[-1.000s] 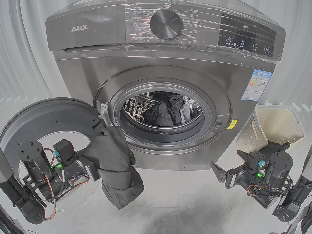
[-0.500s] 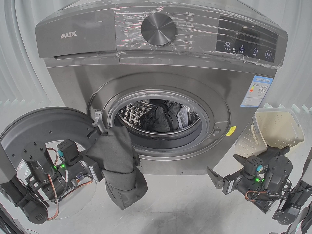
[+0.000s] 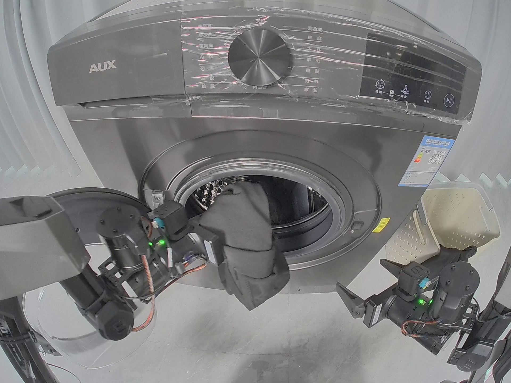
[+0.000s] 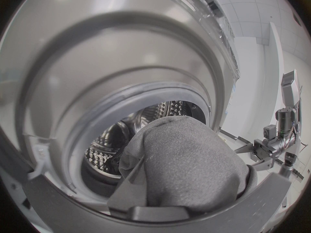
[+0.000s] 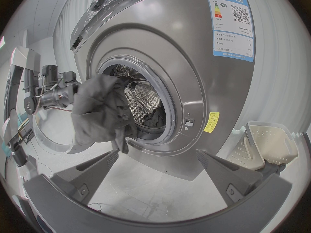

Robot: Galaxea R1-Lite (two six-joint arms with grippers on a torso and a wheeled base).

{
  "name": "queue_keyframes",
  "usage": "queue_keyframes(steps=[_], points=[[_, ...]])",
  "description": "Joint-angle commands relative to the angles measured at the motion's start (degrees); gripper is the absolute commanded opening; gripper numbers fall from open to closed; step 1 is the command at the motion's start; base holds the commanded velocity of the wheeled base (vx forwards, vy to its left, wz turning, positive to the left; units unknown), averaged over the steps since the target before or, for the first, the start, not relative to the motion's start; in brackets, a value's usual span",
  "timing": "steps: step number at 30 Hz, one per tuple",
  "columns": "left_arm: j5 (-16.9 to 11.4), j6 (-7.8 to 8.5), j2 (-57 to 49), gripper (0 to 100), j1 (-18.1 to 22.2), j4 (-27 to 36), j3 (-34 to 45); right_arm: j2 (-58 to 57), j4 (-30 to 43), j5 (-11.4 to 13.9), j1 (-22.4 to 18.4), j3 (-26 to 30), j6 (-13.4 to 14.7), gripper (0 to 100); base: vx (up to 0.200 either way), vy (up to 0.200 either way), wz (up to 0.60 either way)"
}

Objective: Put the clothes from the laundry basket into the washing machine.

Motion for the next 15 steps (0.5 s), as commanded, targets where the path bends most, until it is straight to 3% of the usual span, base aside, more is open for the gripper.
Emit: queue_keyframes(steps=[1,3,9,15], points=[[-0.8,-0.66,11.0,0,-2.0,0.0,-10.0,-0.8,0.0,0.0,0.2,0.2,0.0,100,0.000,0.000,0.00],[-0.7,-0.74,11.8,0,-2.1,0.1,-11.3,-0.9,0.0,0.0,0.2,0.2,0.0,100,0.000,0.000,0.00],[3.5,-0.83,17.9,0,-2.0,0.3,-21.7,-1.2,0.0,0.0,1.1,0.2,0.0,100,0.000,0.000,0.00],[4.3,-0.92,22.1,0,-1.6,1.1,-27.3,-0.9,0.0,0.0,1.7,0.3,0.0,100,0.000,0.000,0.00]])
